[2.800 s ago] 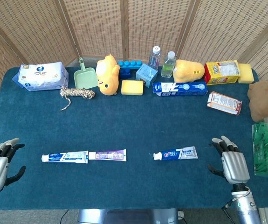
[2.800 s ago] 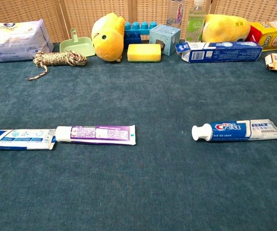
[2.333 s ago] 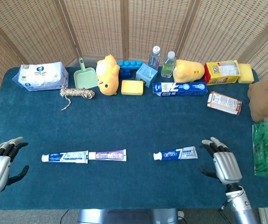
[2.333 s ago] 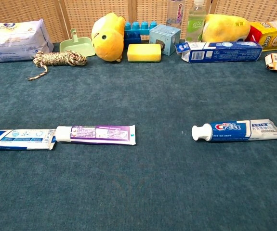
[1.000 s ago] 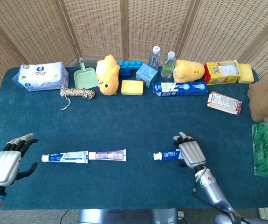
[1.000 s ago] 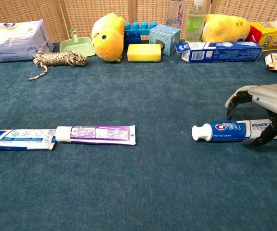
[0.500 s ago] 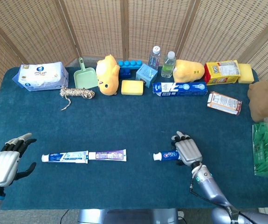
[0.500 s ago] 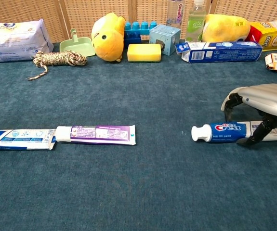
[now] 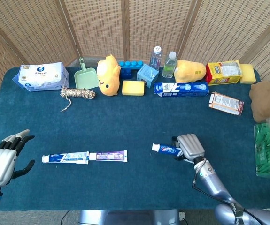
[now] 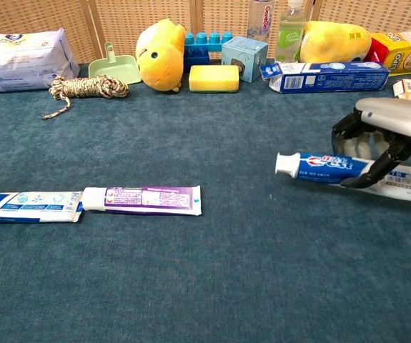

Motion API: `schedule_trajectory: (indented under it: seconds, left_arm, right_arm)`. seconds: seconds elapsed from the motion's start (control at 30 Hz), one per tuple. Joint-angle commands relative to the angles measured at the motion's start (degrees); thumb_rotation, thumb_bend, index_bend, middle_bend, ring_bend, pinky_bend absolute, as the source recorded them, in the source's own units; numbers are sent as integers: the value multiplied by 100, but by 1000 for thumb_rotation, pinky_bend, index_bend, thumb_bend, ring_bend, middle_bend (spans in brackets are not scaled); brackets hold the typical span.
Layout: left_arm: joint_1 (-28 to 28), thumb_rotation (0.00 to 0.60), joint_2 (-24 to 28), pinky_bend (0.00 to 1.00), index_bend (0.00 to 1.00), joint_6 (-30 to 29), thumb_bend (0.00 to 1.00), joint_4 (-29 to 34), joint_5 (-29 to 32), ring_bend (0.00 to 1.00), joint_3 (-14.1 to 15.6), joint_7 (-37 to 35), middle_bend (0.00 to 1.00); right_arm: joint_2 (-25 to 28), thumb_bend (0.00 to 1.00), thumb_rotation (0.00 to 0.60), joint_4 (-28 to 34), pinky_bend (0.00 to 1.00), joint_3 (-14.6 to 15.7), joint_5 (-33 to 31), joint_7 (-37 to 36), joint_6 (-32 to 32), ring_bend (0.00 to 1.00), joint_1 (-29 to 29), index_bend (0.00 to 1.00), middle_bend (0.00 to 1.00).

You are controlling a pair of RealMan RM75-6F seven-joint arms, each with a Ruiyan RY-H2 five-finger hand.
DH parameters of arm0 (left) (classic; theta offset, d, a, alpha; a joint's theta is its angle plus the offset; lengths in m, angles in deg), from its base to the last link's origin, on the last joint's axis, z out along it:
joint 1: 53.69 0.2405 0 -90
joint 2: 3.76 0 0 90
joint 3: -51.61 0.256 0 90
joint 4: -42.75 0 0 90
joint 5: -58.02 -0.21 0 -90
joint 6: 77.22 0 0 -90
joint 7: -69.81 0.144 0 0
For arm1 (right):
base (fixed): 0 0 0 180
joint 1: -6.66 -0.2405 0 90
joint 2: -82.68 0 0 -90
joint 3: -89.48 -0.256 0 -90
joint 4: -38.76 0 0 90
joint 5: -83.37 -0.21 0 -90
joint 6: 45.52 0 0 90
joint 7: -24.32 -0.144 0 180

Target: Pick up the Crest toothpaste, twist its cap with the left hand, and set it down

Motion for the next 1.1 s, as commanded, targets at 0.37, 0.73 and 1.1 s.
schedule_trajectory:
  seconds: [0.37,0.73,1.1]
  left_arm:
    - [-331,600,33,157,176,260,282,233,-113,158,-190,19,140]
    - [-665,600,-76,165,179,602,283,355,-118,161,-278,389,144]
    - [-888,600,-349,172,201,800,282,121,-261,182,-266,690,166]
  right_arm:
    - [264,373,600,164,820,-37,372,-697,-315,731,138,897,790]
    - [354,373,600,372,841,-32,141,-1222,-61,765,129,897,823]
    - [763,374,600,818,848,-230,-484,-2042,620,774,12,897,831]
